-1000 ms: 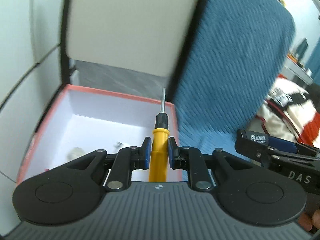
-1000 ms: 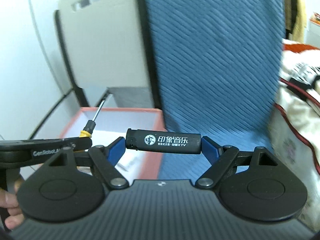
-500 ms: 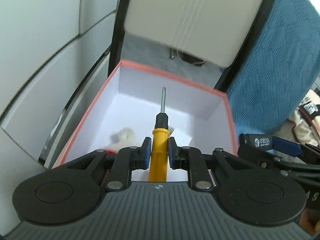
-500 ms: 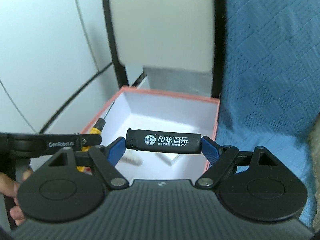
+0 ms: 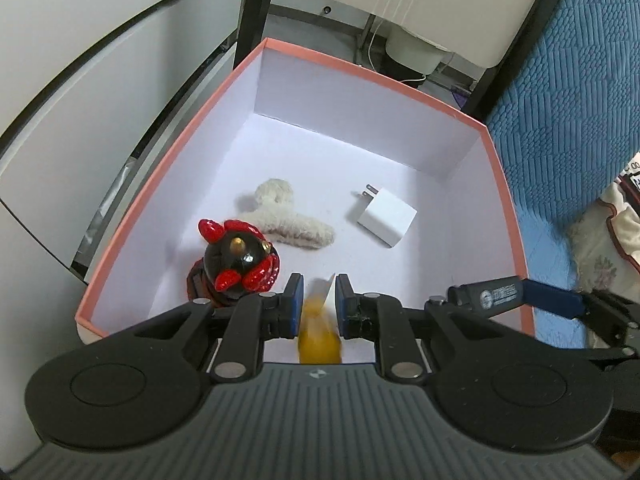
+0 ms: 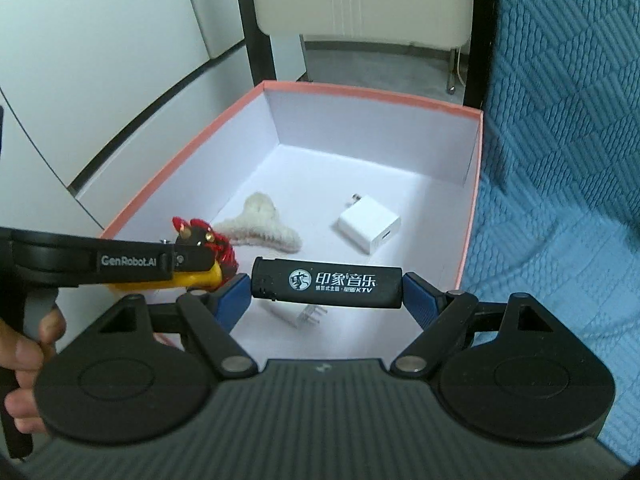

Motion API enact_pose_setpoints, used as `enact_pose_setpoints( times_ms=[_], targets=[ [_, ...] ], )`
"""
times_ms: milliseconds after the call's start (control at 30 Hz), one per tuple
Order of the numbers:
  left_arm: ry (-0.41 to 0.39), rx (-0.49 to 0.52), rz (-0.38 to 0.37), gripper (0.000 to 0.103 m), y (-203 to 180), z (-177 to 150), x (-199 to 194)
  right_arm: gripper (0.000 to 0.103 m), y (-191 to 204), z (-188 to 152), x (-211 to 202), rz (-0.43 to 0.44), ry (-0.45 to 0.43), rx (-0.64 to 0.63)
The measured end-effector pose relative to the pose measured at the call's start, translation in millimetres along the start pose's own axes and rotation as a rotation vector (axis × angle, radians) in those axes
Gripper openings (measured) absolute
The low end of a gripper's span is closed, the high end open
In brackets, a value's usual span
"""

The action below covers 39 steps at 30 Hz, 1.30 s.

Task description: Organize rigid objects

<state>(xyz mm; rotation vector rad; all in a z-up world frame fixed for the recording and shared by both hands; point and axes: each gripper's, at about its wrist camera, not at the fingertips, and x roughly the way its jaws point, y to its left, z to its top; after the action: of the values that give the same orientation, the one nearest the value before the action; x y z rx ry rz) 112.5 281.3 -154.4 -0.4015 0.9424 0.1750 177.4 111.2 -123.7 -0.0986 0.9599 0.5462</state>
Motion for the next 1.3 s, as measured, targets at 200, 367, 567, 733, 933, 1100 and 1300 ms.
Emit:
enact_pose_setpoints(
  times_ms=[200, 367, 567, 733, 933, 1100, 1300],
  targets=[
    [-0.005, -0.018, 0.009, 0.021, -0.5, 3.3, -5.0, 0.09, -4.5, 0.2, -3.7, 0.009, 0.009, 0.012],
    [-0.04, -0.026, 0.011, 0.021, -2.6, 3.1, -23.4, 0.09, -9.4, 2.9, -21.2, 0.012, -0.038, 0.026],
    [-0.097, -0.016, 0.016, 0.021, -10.3, 1.1, -57.9, 0.09, -10.2, 9.8, -52.9, 0.017, -0.118, 0.01],
    [-0.155, -0.009, 0.018, 0.021, -20.8, -4.9, -88.1, 0.09, -12.7, 15.1, -83.9, 0.025, -0.189, 0.014],
    [-0.206, -0.001, 0.008, 0.035, -37.6, -14.6, -116.7, 0.09, -11.1, 13.1, -113.3, 0.026, -0.248, -0.015],
    [-0.253, 0.022, 0.009, 0.046, -51.5, -28.0, -134.1, 0.09, -13.4, 2.3, -132.1, 0.026, -0.278, -0.021],
    [-0.281, 0.012, 0.007, 0.052, -61.5, -49.0, -149.6, 0.09, -20.0, -12.7, -149.1, 0.036, -0.307, -0.02]
  ],
)
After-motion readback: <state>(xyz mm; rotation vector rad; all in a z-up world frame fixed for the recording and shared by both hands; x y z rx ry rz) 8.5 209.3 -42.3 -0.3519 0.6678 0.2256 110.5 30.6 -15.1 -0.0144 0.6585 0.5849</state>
